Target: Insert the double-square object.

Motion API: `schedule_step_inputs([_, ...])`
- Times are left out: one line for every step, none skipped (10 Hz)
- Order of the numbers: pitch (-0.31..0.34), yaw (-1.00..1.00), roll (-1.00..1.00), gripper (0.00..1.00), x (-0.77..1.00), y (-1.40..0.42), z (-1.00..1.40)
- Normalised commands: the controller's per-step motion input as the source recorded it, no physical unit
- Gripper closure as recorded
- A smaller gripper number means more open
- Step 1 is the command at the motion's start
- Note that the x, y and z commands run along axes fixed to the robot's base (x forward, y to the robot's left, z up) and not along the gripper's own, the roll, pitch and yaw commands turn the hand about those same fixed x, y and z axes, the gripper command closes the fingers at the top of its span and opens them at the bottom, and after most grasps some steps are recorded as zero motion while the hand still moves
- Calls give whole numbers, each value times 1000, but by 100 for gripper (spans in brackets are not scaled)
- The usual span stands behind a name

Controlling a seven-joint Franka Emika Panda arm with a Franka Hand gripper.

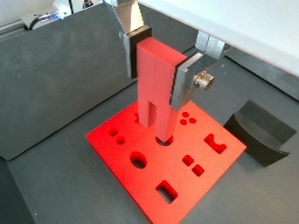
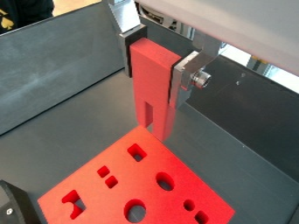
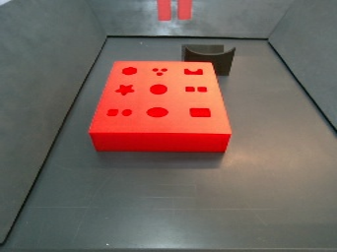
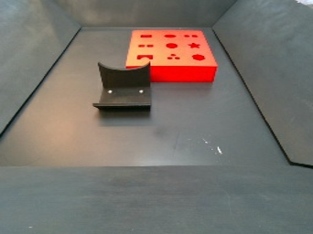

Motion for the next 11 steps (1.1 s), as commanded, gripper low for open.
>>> schedule_step_inputs([-19, 31, 89, 100, 120, 231, -291])
schedule_step_inputs([-47, 0, 109, 100, 243, 357, -446])
schedule_step_inputs([0, 0, 117, 100, 503, 426, -506])
schedule_step_inputs([41, -6, 89, 100, 723, 454, -466])
schedule_step_inputs([63, -31, 116, 100, 771, 446, -497])
schedule_step_inputs([130, -240, 143, 100, 849, 366, -549])
schedule_step_inputs([116, -426, 121, 100, 623, 257, -497])
schedule_step_inputs([103, -391, 80, 100, 526, 100, -417])
schedule_step_inputs([89, -357, 64, 100, 440, 43, -366])
schedule_step_inputs([73, -311, 57, 100, 403, 46, -366])
schedule_step_inputs([36, -166, 26, 100, 226, 86, -351])
